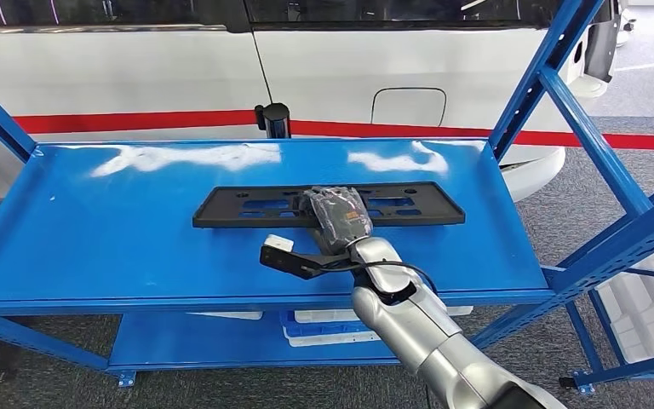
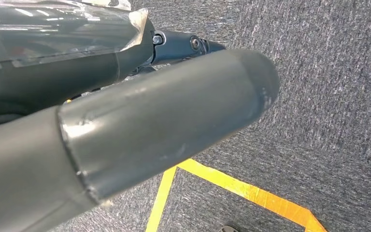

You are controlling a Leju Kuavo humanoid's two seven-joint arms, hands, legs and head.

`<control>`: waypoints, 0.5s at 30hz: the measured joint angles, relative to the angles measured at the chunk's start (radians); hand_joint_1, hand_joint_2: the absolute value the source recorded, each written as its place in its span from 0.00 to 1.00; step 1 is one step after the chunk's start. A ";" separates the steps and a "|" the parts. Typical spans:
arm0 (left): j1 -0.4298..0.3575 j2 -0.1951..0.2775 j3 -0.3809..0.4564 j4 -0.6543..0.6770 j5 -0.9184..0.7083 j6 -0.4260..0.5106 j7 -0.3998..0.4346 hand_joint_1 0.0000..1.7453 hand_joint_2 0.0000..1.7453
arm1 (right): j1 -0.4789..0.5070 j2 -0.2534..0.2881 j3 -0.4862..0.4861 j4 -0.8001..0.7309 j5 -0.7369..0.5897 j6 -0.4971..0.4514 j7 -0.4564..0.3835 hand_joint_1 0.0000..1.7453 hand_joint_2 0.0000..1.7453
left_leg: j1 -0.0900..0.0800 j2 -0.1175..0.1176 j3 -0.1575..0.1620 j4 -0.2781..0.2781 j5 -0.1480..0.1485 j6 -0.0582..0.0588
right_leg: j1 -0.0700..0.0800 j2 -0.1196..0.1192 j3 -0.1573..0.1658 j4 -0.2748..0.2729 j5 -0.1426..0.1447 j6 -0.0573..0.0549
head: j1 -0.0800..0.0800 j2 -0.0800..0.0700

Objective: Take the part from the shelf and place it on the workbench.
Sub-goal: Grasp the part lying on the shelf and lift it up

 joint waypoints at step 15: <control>0.002 0.002 0.001 0.002 0.034 -0.036 -0.010 0.00 0.00 | 0.031 -0.004 -0.055 -0.093 -0.059 -0.003 -0.058 1.00 1.00 | 0.000 0.000 0.000 0.000 0.000 0.000 | 0.000 0.000 0.000 0.000 0.000 0.000 | 0.000 0.000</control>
